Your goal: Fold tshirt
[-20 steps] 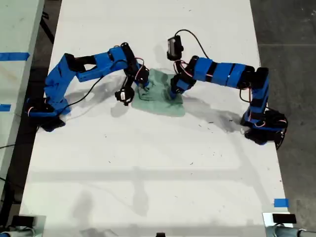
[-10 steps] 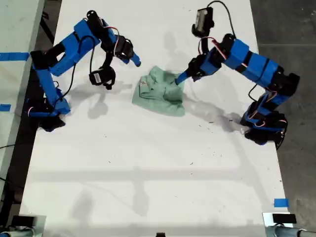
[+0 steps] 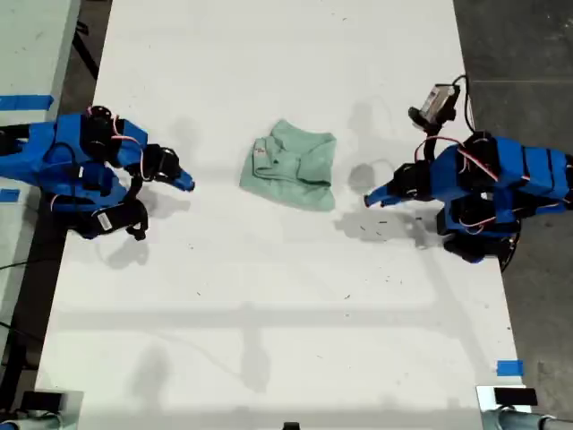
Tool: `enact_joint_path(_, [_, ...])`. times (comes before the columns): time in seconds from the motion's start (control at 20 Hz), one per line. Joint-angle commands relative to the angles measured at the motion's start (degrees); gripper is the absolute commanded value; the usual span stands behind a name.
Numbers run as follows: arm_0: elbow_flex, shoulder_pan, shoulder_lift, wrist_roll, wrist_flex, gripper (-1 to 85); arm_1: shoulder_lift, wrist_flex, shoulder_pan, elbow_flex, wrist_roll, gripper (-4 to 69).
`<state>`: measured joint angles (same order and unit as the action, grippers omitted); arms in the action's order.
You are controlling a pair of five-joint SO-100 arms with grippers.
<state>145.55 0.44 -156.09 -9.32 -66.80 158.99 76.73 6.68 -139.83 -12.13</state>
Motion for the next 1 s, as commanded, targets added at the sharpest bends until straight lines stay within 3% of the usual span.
enact_joint_path(0.0, [21.3,0.8,-34.5,6.1,-8.1,0.1,14.3,-5.4,-4.4,-14.2,7.3,9.5])
enact_joint_path(0.15, [27.5,-0.5,-34.3,8.8,-10.8,0.3,34.5,-2.8,-5.4,-29.8,12.2,6.6])
enact_joint_path(0.2, [27.5,-2.5,-34.6,8.3,-14.0,0.1,32.3,-4.6,-5.0,-31.6,13.8,7.7])
enact_joint_path(0.3, [27.5,1.3,-34.5,9.1,-12.2,0.1,32.8,-5.0,-4.3,-31.8,16.1,5.6])
enact_joint_path(0.4, [27.2,10.8,-34.7,8.5,-14.0,3.8,33.8,-5.3,-2.6,-31.9,7.0,5.9])
enact_joint_path(0.45, [27.3,15.2,-34.7,9.1,-15.1,11.0,33.8,-5.3,-2.3,-31.9,-1.8,5.9])
enact_joint_path(0.55, [27.2,13.7,-34.7,9.6,-15.0,10.9,33.8,-4.7,-2.2,-31.7,-23.9,5.8])
enact_joint_path(0.6, [27.4,12.5,-34.5,6.9,-15.0,12.5,33.8,-4.4,-2.5,-31.6,-22.6,5.1])
enact_joint_path(0.95, [27.3,9.4,-34.6,7.2,-15.1,13.0,33.8,-4.4,-2.5,-31.6,-22.6,5.1])
